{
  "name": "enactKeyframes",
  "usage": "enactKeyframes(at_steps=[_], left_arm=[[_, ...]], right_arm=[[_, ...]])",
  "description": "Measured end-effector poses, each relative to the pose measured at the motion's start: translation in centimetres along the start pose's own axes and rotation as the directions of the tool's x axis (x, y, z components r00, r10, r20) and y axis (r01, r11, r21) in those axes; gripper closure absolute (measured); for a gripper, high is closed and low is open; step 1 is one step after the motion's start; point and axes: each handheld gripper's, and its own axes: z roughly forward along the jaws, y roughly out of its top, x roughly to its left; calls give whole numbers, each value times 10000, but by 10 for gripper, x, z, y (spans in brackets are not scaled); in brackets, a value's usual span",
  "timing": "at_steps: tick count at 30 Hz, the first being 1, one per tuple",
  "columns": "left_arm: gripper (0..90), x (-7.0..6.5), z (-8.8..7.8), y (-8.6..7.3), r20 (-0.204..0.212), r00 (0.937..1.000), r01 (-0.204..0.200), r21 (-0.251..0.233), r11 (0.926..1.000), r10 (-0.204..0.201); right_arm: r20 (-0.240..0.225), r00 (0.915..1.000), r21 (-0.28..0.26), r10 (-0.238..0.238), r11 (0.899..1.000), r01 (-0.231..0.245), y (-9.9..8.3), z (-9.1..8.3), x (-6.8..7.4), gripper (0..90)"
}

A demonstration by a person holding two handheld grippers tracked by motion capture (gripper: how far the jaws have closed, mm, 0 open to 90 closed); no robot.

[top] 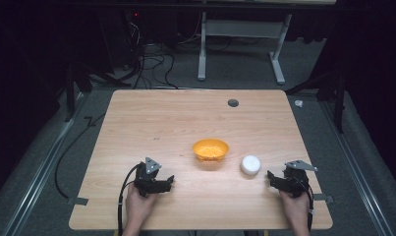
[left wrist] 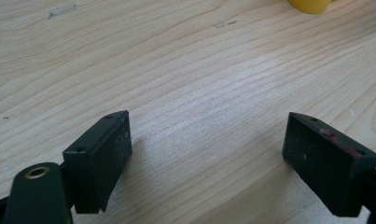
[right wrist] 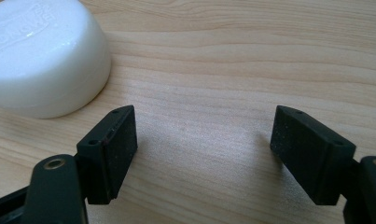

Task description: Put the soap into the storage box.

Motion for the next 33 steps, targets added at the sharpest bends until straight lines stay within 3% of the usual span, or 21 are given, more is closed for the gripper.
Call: enactKeyframes(at_steps=[10,18,33], left_arm=[[161,0,0,0,-5,10000,7,-1,10000,-7],[161,0,0,0,-16,10000,12,-2,10000,-12],[161,0,0,0,-17,10000,15,-1,10000,-15]], right_arm=[[-104,9999,-55,-30,10000,30,-1,0,-1,237],[-366,9990,-64,245,9997,-248,-3,-7,-5,241],[-848,9964,-592,-38,9982,-13,-4,-25,5,254]])
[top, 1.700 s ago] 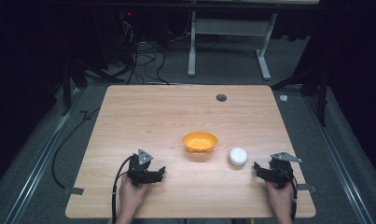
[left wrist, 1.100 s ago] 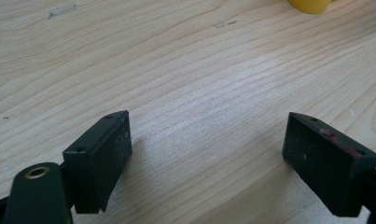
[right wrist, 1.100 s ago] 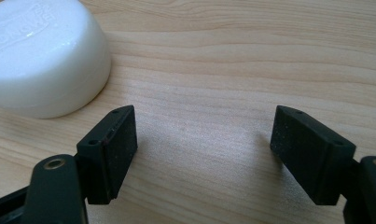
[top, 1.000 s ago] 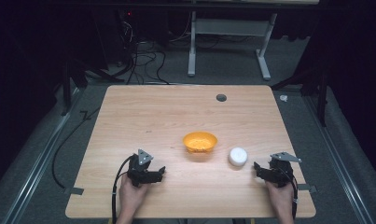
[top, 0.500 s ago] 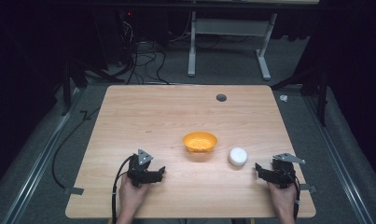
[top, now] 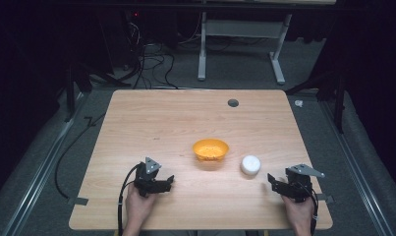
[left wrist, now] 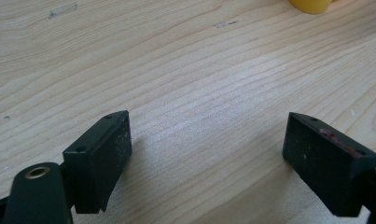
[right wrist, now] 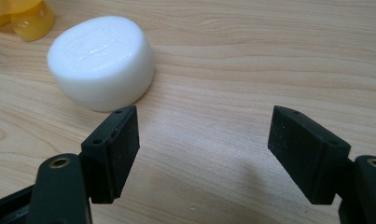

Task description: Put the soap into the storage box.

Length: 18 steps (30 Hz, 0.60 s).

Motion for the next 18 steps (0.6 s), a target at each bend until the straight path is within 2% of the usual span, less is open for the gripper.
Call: enactKeyframes(at_steps=[18], left_arm=[[161,0,0,0,-10,10000,7,0,10000,-7]], right_arm=[[-497,9977,-222,-462,9987,452,9,-5,23,223]])
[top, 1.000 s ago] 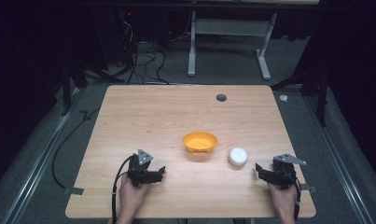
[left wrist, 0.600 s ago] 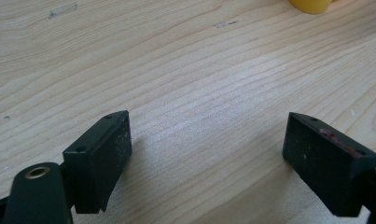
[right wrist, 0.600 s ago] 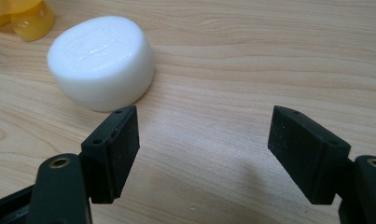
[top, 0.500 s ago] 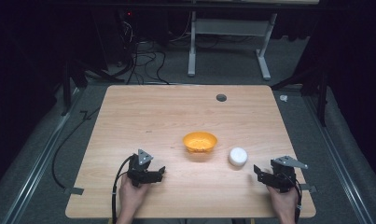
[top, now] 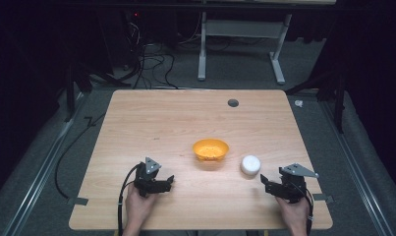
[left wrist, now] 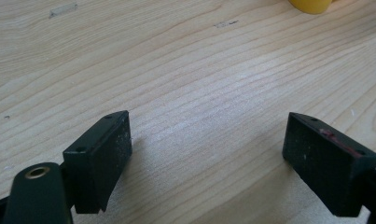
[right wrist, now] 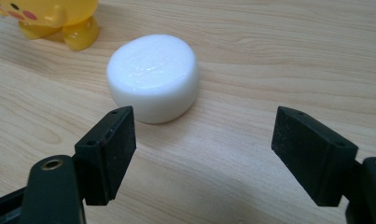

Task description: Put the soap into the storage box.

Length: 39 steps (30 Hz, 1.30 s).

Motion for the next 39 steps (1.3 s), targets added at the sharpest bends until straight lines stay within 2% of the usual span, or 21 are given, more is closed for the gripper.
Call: enactKeyframes(at_steps=[10,22,32,39], left_arm=[[161,0,0,0,4,10000,1,-1,10000,-1],[161,0,0,0,8,10000,5,-4,10000,-5],[161,0,0,0,21,10000,5,-4,10000,-5],[161,0,0,0,24,10000,6,-2,10000,-6]], right_arm=[[-316,9992,-76,-240,9997,238,11,6,9,202],[-684,9955,99,-650,9978,658,29,25,22,161],[-895,9942,351,-596,9974,629,35,41,26,151],[-776,9954,598,-554,9964,601,35,50,26,148]])
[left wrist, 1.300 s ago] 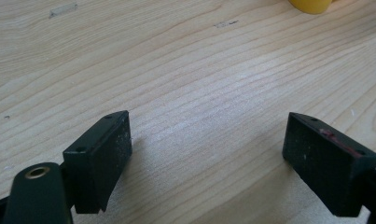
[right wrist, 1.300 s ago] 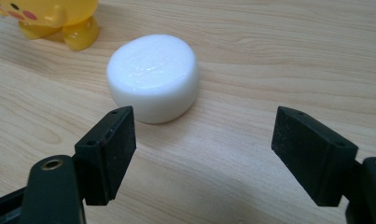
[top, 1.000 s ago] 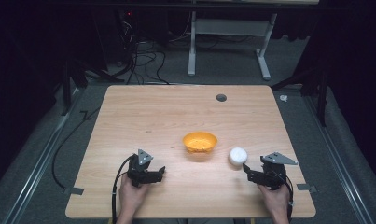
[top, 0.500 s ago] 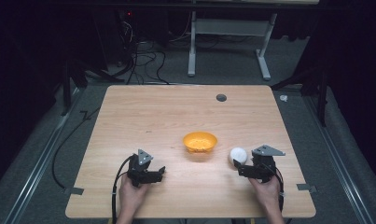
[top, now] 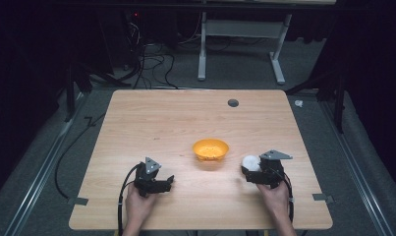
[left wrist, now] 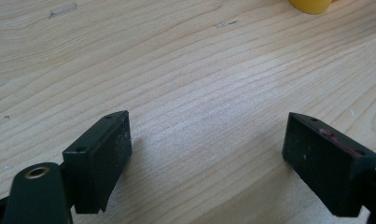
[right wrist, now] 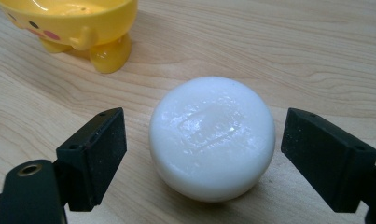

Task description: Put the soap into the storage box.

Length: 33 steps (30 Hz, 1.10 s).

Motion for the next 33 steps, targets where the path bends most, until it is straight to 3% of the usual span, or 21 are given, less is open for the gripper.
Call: enactKeyframes(at_steps=[11,33], left_arm=[[161,0,0,0,1,10000,0,-1,10000,0],[161,0,0,0,2,10000,-1,-1,10000,1]], right_arm=[[145,9999,328,6,9995,-11,0,10,1,152],[296,9995,212,-61,9998,55,-6,14,0,238]])
